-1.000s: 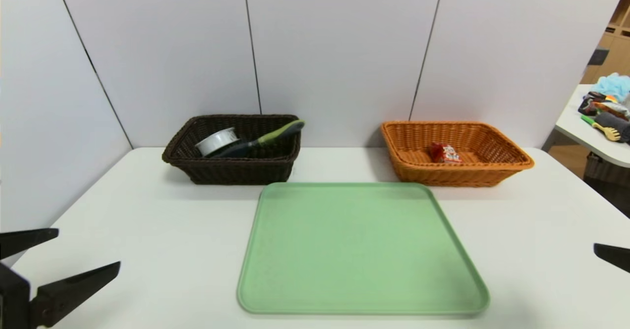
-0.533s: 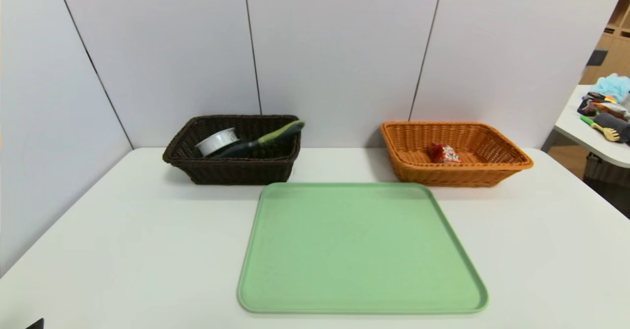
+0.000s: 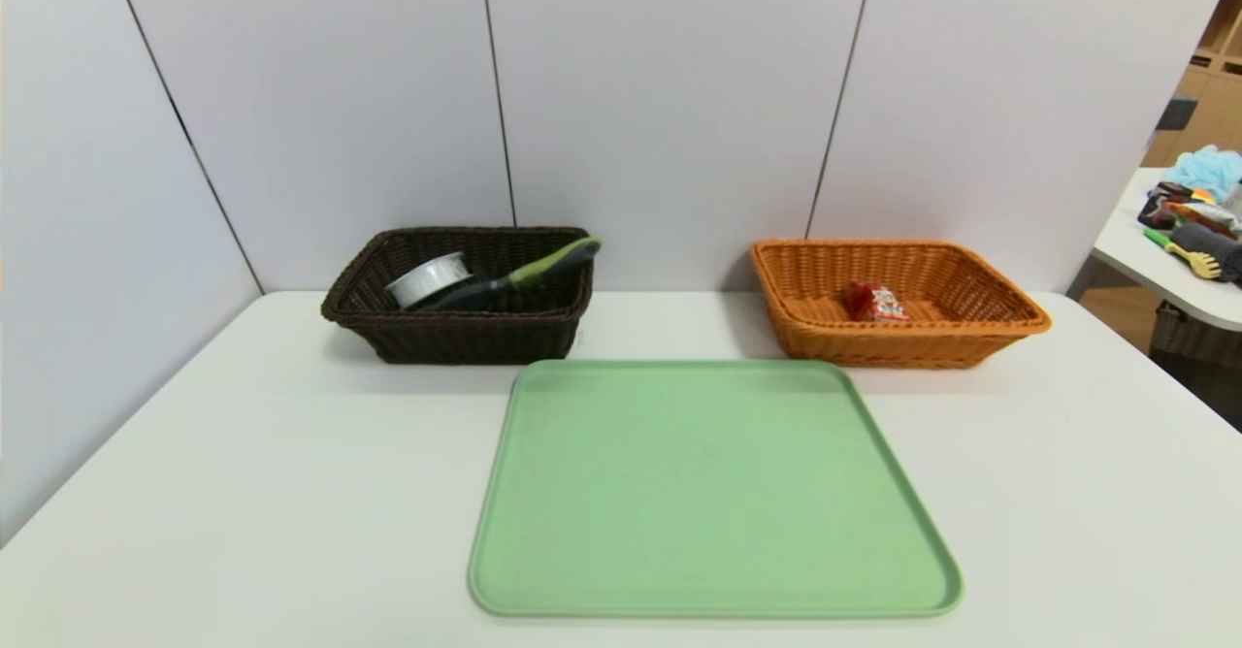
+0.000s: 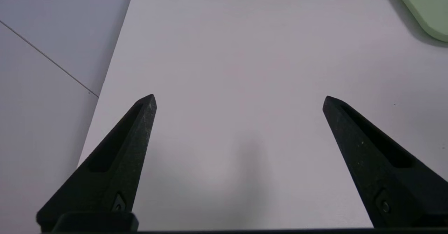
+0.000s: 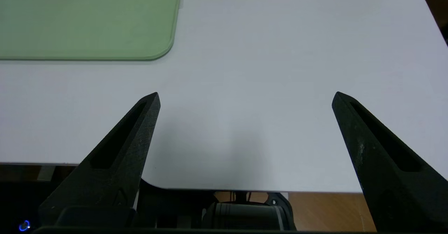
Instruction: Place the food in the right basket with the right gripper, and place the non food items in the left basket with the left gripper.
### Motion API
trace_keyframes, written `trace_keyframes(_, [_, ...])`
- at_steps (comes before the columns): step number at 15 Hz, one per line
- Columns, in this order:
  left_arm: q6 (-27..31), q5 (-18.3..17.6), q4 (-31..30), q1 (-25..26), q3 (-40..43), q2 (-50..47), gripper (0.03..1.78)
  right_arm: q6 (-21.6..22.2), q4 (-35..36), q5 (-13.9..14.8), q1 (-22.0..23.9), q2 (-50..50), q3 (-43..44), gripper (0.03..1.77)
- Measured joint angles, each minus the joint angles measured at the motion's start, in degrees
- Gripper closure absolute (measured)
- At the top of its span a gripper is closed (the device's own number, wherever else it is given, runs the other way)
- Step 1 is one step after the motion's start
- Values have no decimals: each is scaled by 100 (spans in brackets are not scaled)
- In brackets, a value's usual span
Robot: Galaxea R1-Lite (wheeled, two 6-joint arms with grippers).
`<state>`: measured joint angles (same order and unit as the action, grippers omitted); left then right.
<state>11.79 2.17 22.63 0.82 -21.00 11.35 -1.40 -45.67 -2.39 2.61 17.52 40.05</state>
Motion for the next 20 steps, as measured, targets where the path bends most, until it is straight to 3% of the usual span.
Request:
trace_keyframes(5, [-121,-179,-308,-72,539,-535,12,-22,113,41,-57,-355,-55,11])
trace_keyframes(7, [-135,-201,-557,-79,629,-628,12,9,479,107,-85,-460,-72,11])
trace_keyframes(14, [-140,-311,-902,-82,646,-702,12,-68,807,-221,-251,-1174,-450,11])
trace_keyframes(20, [-145,-638,-1122,-82,850,-877,12,-94,2583,-221,-254,-1673,-1517,11])
